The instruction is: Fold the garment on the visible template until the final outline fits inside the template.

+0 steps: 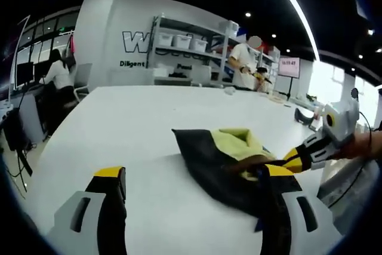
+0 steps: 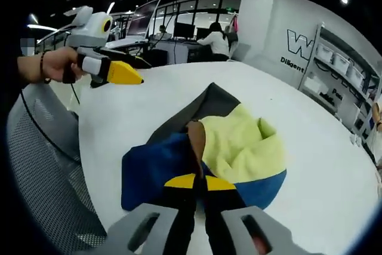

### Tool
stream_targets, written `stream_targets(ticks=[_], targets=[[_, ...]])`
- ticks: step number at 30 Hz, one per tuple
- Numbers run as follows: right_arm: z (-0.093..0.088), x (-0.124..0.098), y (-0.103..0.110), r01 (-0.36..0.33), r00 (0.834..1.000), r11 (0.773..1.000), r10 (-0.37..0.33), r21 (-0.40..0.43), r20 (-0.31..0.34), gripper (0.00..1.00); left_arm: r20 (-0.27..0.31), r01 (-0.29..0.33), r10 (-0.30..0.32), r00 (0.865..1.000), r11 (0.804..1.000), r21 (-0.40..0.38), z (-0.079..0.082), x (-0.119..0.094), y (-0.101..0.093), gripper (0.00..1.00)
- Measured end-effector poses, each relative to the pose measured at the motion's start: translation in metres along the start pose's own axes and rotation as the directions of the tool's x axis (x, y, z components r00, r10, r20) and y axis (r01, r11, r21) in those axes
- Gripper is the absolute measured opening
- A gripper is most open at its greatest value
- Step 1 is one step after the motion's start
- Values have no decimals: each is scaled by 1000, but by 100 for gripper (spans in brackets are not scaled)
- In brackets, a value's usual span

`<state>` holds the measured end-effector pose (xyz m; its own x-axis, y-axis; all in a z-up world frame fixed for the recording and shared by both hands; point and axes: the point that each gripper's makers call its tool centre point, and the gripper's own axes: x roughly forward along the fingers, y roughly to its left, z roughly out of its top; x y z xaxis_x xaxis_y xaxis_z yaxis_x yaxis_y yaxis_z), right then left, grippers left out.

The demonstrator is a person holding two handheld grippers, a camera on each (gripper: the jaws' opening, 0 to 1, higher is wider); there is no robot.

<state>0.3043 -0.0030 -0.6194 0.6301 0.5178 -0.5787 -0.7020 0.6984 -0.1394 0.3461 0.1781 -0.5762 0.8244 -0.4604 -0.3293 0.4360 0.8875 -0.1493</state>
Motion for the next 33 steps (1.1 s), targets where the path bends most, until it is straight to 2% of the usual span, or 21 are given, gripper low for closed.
stream_targets(ticks=[5,10,17,23,25,26,27,30,31,33], targets=[[7,-8,-14,58,998,994,-61,94,31,0,-8,2,-2,1000,1000,23,-1,0,-2,86],[22,-16,-21,75,996,996,-78,56,53,0,-14,28,-26,1000,993,111,1,3,-14,84],[35,-22,-29,91,993,995,-93,30,68,0,-19,59,-57,998,982,179,8,14,-32,80],[46,-27,-37,110,990,994,-112,28,88,0,-28,87,-83,996,966,243,16,29,-39,80],[49,-28,-38,114,989,993,-116,27,94,0,-32,96,-91,995,955,281,17,37,-40,79],[52,-29,-39,118,987,993,-121,29,110,0,-44,99,-90,995,955,280,15,40,-40,78],[57,-30,-40,118,984,992,-122,38,130,0,-81,123,-104,991,953,277,10,43,-42,77],[59,-30,-43,126,984,991,-129,36,126,0,-86,133,-112,990,944,303,8,48,-44,72],[60,-29,-44,129,983,991,-132,35,126,0,-105,136,-108,989,936,324,4,52,-44,69],[64,-31,-47,132,982,990,-136,40,134,0,-118,145,-113,987,937,319,1,57,-48,63]])
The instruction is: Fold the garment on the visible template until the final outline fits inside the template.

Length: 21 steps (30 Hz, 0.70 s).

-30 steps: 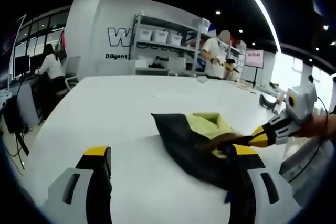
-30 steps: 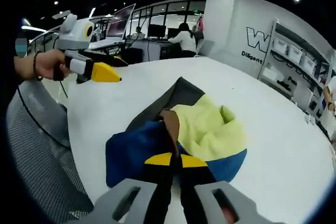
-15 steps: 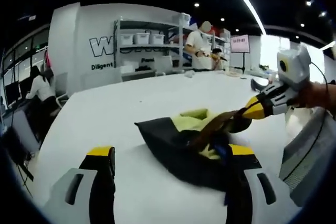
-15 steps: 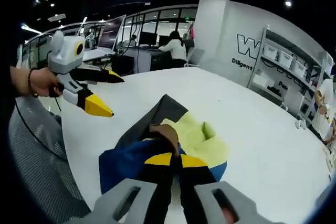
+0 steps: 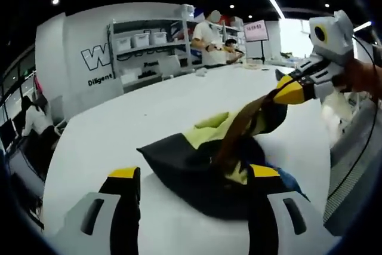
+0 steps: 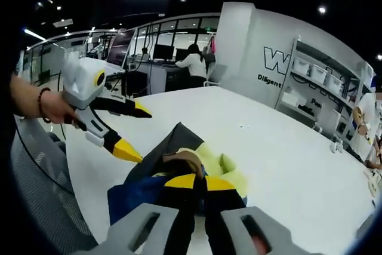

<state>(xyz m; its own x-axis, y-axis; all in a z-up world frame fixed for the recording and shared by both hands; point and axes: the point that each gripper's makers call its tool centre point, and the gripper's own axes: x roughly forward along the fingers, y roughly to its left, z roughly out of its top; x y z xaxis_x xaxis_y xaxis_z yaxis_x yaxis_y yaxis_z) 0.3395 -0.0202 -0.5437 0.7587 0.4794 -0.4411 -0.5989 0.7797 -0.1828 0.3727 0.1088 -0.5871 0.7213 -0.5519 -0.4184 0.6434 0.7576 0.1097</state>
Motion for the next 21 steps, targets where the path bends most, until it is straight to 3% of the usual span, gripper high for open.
stream_targets(ticks=[7,10,16,21], targets=[[13,0,-8,14,1000,1000,-14,-4,19,0,-2,34,-34,999,999,-40,2,12,-17,48],[19,1,-11,13,1000,1000,-13,-4,28,0,-34,36,-38,999,998,-51,-4,20,-22,43],[29,1,-17,24,999,1000,-23,-20,40,0,-55,33,-42,998,989,-145,-7,32,-28,28],[33,4,-21,28,998,999,-27,-18,52,0,-62,40,-50,997,988,-147,-7,45,-35,25]])
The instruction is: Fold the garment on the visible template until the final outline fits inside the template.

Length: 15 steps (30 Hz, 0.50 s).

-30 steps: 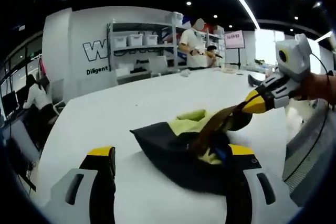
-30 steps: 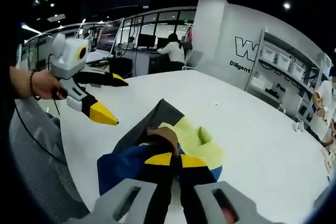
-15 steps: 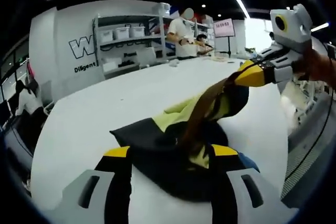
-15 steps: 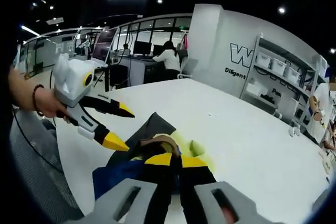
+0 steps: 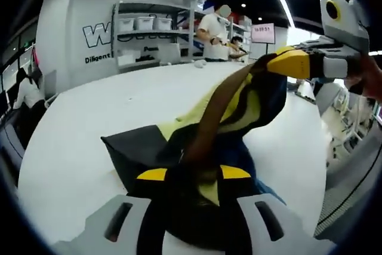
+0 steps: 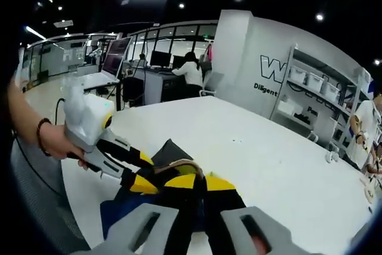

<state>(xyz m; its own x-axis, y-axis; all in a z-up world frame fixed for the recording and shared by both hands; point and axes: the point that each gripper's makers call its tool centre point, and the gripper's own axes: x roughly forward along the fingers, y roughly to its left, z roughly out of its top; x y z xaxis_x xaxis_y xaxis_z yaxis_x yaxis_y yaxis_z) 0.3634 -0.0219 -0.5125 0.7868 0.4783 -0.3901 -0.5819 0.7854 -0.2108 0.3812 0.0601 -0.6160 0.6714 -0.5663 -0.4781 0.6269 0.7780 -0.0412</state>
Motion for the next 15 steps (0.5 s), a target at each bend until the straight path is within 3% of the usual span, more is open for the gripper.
stream_targets(ticks=[7,8,12,15], targets=[[2,1,-3,3,1000,1000,-3,1,6,0,6,-23,23,1000,1000,-6,-1,12,5,12],[2,2,-4,3,1000,1000,-3,0,5,0,29,-48,47,998,998,33,2,12,10,13],[2,2,-9,7,1000,1000,-7,13,9,0,36,-34,33,999,999,30,2,13,9,9],[3,4,-11,10,1000,999,-11,34,19,0,29,-40,39,999,999,27,1,13,13,0]])
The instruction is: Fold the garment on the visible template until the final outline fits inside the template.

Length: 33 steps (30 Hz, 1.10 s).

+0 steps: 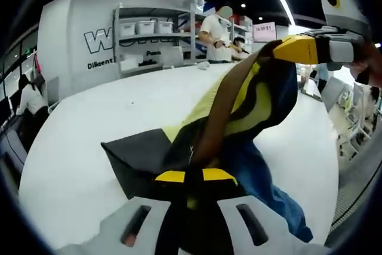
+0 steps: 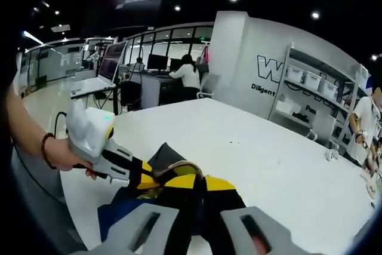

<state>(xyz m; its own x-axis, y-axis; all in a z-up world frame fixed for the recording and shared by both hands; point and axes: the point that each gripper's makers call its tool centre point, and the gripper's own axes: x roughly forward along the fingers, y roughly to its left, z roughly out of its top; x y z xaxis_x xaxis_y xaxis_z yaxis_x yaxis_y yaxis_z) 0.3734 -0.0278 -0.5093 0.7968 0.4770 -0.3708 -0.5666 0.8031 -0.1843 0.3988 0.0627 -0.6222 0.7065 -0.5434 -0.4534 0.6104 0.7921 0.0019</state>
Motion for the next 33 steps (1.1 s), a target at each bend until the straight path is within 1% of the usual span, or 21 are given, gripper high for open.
stream_targets(ticks=[3,4,5,6,7,9,12,15,19,20,21,22,23,24,25,28,29,30,31,32,33], targets=[[-5,3,-5,19,1000,1000,-18,12,-8,0,3,4,-4,1000,999,-35,1,-4,5,0],[-8,2,-10,45,999,998,-46,-39,-29,0,14,4,-4,1000,1000,-30,3,-6,7,0],[-6,3,-12,62,998,997,-62,-54,-9,0,26,9,-9,1000,1000,-25,6,-8,9,0],[-5,4,-11,66,998,997,-66,-48,-2,0,37,13,-12,999,1000,-27,11,-11,11,0],[-4,5,-12,67,998,997,-67,-35,1,0,60,2,-1,998,1000,-16,20,-17,17,0],[-3,8,-17,75,997,997,-75,-8,11,0,77,3,-1,997,1000,-26,32,-25,22,0],[-2,14,-21,75,997,997,-75,3,19,0,91,-18,20,996,1000,-20,41,-32,34,0],[0,19,-23,70,997,998,-70,-10,20,0,95,-10,16,995,998,-54,42,-32,42,0],[10,22,-24,60,998,998,-59,-14,36,0,84,16,-14,996,1000,-18,37,-31,31,0],[12,23,-24,56,998,998,-55,-17,38,0,80,21,-22,997,1000,11,35,-31,27,0],[13,24,-24,53,998,998,-52,-15,39,0,85,12,-18,996,998,66,36,-31,26,0],[13,24,-25,52,998,999,-51,-14,40,0,97,3,-16,995,991,136,39,-31,24,0],[15,25,-25,50,998,999,-49,-15,42,0,105,-10,-14,994,975,220,40,-31,21,0],[16,24,-26,51,998,999,-50,-16,42,0,112,-18,-11,994,967,255,41,-30,19,2],[17,25,-26,51,998,999,-50,-16,43,0,112,-19,-11,994,965,263,40,-30,18,9],[20,25,-28,50,998,999,-50,-16,48,0,91,12,-45,995,943,331,37,-24,8,33],[21,26,-29,51,998,999,-50,-19,49,0,82,15,-49,995,927,374,36,-22,8,34],[21,26,-29,51,998,999,-50,-20,49,0,77,17,-51,996,923,383,35,-21,7,34],[22,26,-29,50,998,998,-49,-23,51,0,67,22,-55,996,908,418,33,-18,7,35],[23,26,-29,50,998,999,-48,-23,51,0,61,26,-58,996,904,428,32,-18,6,36],[24,27,-30,49,997,998,-48,-25,53,0,51,30,-59,997,893,449,30,-15,6,37]])
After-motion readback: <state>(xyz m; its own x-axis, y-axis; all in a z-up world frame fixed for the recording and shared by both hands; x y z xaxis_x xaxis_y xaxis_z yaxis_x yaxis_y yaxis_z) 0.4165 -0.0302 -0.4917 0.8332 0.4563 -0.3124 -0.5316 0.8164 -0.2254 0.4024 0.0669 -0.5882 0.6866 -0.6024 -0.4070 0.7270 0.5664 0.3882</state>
